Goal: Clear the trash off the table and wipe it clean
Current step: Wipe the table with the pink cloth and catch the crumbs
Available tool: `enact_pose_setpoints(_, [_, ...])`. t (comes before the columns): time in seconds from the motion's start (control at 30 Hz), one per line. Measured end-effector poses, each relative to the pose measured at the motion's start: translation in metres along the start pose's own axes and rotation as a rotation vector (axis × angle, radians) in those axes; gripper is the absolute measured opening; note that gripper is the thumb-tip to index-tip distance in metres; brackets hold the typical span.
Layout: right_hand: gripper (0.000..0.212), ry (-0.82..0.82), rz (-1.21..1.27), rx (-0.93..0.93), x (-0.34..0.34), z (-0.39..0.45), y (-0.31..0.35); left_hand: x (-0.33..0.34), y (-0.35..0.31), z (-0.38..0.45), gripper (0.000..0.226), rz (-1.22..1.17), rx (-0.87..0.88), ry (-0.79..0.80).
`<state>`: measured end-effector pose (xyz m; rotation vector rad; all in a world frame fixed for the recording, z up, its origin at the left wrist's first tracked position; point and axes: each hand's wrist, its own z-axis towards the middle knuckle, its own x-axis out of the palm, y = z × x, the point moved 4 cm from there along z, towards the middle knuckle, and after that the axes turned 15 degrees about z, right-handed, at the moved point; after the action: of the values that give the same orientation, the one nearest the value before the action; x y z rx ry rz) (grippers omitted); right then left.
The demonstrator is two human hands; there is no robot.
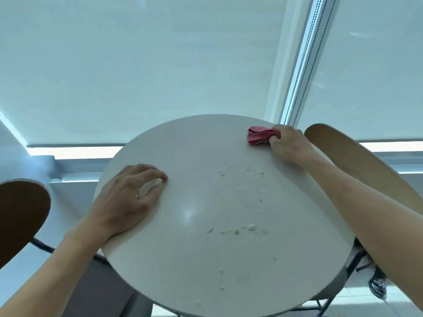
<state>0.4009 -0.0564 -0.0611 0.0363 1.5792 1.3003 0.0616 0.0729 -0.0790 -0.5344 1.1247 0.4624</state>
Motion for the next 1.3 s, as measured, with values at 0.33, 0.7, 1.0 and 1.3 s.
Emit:
enact_pose_setpoints(0.33, [0.018, 0.147, 0.087, -0.075, 0.043, -0.062, 0.051, 0.002, 0.005, -0.003, 0.023, 0.034, 0.012, 0.011])
enact_pose_setpoints(0.7, [0.018, 0.27, 0.215, -0.159, 0.075, -0.143, 0.09, 0.002, -0.014, 0.006, 0.022, -0.028, 0.074, 0.058])
enact_pose_setpoints(1.0, [0.017, -0.246, 0.698, -0.039, -0.025, -0.133, 0.043, 0.008, -0.03, 0.004, 0.019, -0.277, 0.098, 0.09])
enact_pose_setpoints(1.3, [0.032, -0.299, 0.365, 0.07, -0.058, -0.146, -0.007, 0.009, -0.033, 0.009, 0.024, -0.194, 0.12, 0.074])
